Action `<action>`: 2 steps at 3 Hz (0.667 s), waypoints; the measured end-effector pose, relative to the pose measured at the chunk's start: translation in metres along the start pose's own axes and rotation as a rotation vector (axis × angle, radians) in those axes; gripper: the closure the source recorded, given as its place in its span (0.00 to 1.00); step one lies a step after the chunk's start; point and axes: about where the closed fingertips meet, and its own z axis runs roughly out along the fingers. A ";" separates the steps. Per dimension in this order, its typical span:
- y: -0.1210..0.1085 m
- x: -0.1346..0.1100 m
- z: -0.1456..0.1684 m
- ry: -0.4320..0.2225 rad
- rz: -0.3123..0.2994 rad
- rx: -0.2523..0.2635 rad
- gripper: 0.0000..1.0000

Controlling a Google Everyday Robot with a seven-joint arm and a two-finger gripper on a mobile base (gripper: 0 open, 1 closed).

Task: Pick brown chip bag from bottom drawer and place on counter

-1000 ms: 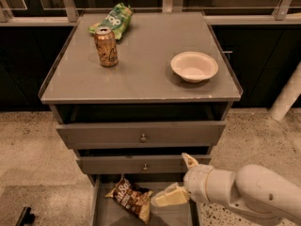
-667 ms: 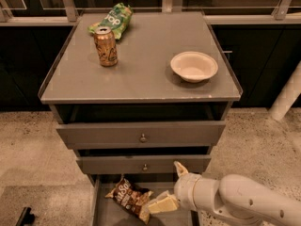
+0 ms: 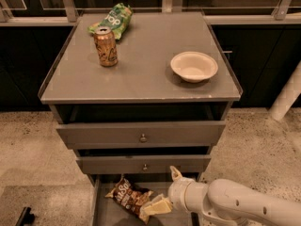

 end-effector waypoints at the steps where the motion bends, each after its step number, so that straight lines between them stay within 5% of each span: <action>1: 0.001 0.006 0.001 0.024 -0.001 0.024 0.00; 2: 0.005 0.018 0.025 0.016 -0.023 0.044 0.00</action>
Offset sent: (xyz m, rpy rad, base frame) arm -0.0029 0.0322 -0.0847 -0.0251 -0.0202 -0.0437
